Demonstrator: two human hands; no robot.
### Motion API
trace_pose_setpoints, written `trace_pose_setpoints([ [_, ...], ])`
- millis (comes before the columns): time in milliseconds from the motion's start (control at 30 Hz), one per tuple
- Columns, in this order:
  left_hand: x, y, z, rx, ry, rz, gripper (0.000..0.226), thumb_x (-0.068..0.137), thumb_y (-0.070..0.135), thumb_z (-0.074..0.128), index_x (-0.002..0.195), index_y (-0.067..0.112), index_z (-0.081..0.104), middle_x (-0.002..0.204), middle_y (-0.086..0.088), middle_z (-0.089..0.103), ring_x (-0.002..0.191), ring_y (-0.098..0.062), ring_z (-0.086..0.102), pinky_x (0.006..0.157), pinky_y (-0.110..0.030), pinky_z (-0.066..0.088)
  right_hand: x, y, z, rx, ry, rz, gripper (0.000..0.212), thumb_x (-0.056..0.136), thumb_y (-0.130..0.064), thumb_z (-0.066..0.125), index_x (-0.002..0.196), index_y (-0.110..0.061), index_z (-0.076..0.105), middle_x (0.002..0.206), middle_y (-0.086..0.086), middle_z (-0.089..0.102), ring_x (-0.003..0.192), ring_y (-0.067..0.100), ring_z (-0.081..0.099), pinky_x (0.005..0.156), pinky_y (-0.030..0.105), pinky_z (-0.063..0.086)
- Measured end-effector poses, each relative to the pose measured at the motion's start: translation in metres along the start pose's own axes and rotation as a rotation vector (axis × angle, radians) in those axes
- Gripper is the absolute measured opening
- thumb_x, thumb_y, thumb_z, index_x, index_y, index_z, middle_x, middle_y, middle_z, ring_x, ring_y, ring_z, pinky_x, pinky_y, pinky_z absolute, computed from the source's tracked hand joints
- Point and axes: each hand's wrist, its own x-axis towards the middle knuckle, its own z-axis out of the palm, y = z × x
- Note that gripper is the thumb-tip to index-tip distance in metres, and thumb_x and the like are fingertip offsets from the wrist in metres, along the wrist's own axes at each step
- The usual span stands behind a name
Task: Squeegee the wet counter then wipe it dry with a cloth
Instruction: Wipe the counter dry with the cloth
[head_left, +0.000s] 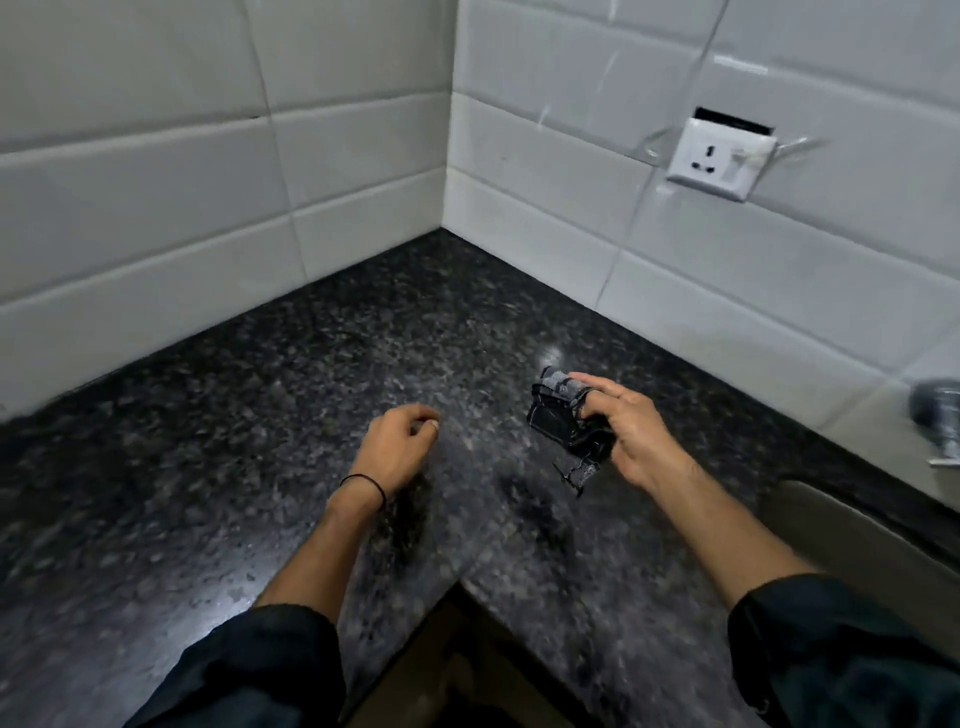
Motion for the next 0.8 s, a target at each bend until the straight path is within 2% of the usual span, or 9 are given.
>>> trace_pose_setpoints([
  [67, 0.023, -0.007, -0.011, 0.030, 0.007, -0.014, 0.024, 0.099, 0.027, 0.052, 0.115, 0.019, 0.067, 0.102, -0.001, 0.070, 0.087, -0.015, 0.064, 0.078, -0.029, 0.051, 0.037, -0.016, 0.020, -0.064, -0.004, -0.043, 0.042, 0.076, 0.008, 0.055, 0.104, -0.015, 0.077, 0.097, 0.010, 0.075, 0.083, 0.022, 0.066, 0.063, 0.028, 0.055],
  [200, 0.079, -0.024, -0.031, 0.115, 0.022, -0.044, 0.020, 0.096, 0.023, 0.053, 0.108, 0.016, 0.068, 0.092, -0.004, 0.067, 0.082, -0.019, 0.063, 0.067, -0.025, 0.042, 0.128, -0.048, 0.075, -0.217, 0.021, -0.221, 0.035, 0.080, 0.001, 0.059, 0.106, -0.014, 0.076, 0.098, 0.004, 0.074, 0.079, 0.011, 0.064, 0.068, 0.018, 0.052],
  [300, 0.132, -0.033, -0.044, 0.209, 0.029, -0.030, 0.021, 0.094, 0.019, 0.054, 0.111, 0.013, 0.066, 0.121, -0.007, 0.061, 0.102, -0.023, 0.061, 0.084, -0.028, 0.045, 0.189, -0.069, 0.114, -0.371, 0.023, -0.429, 0.027, 0.087, -0.016, 0.063, 0.112, -0.020, 0.074, 0.104, -0.005, 0.073, 0.090, 0.006, 0.066, 0.082, 0.017, 0.051],
  [400, 0.188, -0.042, -0.053, 0.305, 0.065, -0.055, 0.034, 0.095, 0.027, 0.056, 0.127, 0.015, 0.059, 0.147, -0.005, 0.042, 0.128, -0.026, 0.049, 0.105, -0.037, 0.041, 0.242, -0.080, 0.150, -0.484, -0.009, -0.535, 0.033, 0.089, -0.017, 0.056, 0.118, -0.017, 0.072, 0.116, -0.004, 0.070, 0.104, 0.007, 0.064, 0.096, 0.020, 0.049],
  [500, 0.235, -0.055, -0.056, 0.360, 0.084, -0.072, 0.045, 0.094, 0.036, 0.055, 0.137, 0.023, 0.051, 0.159, -0.001, 0.027, 0.141, -0.025, 0.036, 0.111, -0.049, 0.036, 0.290, -0.070, 0.170, -0.554, 0.034, -0.593, 0.035, 0.089, -0.014, 0.055, 0.120, -0.011, 0.070, 0.131, 0.003, 0.063, 0.120, 0.011, 0.057, 0.104, 0.009, 0.035],
  [533, 0.249, -0.060, -0.056, 0.397, 0.081, -0.070, 0.049, 0.094, 0.039, 0.054, 0.141, 0.025, 0.047, 0.161, 0.001, 0.024, 0.144, -0.023, 0.030, 0.113, -0.051, 0.033, 0.306, -0.061, 0.173, -0.600, 0.050, -0.594, 0.036, 0.090, -0.014, 0.055, 0.122, -0.009, 0.068, 0.136, 0.005, 0.060, 0.125, 0.014, 0.054, 0.106, 0.010, 0.033],
  [600, 0.275, -0.065, -0.056, 0.474, 0.088, -0.067, 0.054, 0.096, 0.045, 0.049, 0.146, 0.027, 0.039, 0.163, 0.003, 0.017, 0.149, -0.020, 0.018, 0.117, -0.052, 0.024, 0.336, -0.040, 0.178, -0.752, 0.068, -0.561, 0.043, 0.092, -0.020, 0.054, 0.132, -0.007, 0.060, 0.146, 0.012, 0.049, 0.137, 0.023, 0.043, 0.116, 0.028, 0.029],
  [667, 0.303, -0.074, -0.054, 0.540, 0.110, -0.084, 0.058, 0.098, 0.050, 0.042, 0.150, 0.029, 0.032, 0.164, 0.005, 0.012, 0.151, -0.019, 0.009, 0.119, -0.052, 0.016, 0.365, -0.023, 0.187, -0.970, 0.084, -0.501, 0.057, 0.094, -0.034, 0.047, 0.143, -0.005, 0.046, 0.153, 0.018, 0.036, 0.143, 0.032, 0.031, 0.119, 0.043, 0.024],
  [800, 0.343, -0.095, -0.053, 0.637, 0.211, -0.141, 0.065, 0.097, 0.061, 0.026, 0.154, 0.032, 0.020, 0.165, 0.007, 0.006, 0.152, -0.018, 0.002, 0.121, -0.053, 0.003, 0.391, -0.002, 0.215, -1.173, 0.006, -0.429, 0.074, 0.098, -0.058, 0.031, 0.156, -0.016, 0.015, 0.162, 0.019, 0.005, 0.149, 0.036, 0.003, 0.120, 0.049, 0.003],
])
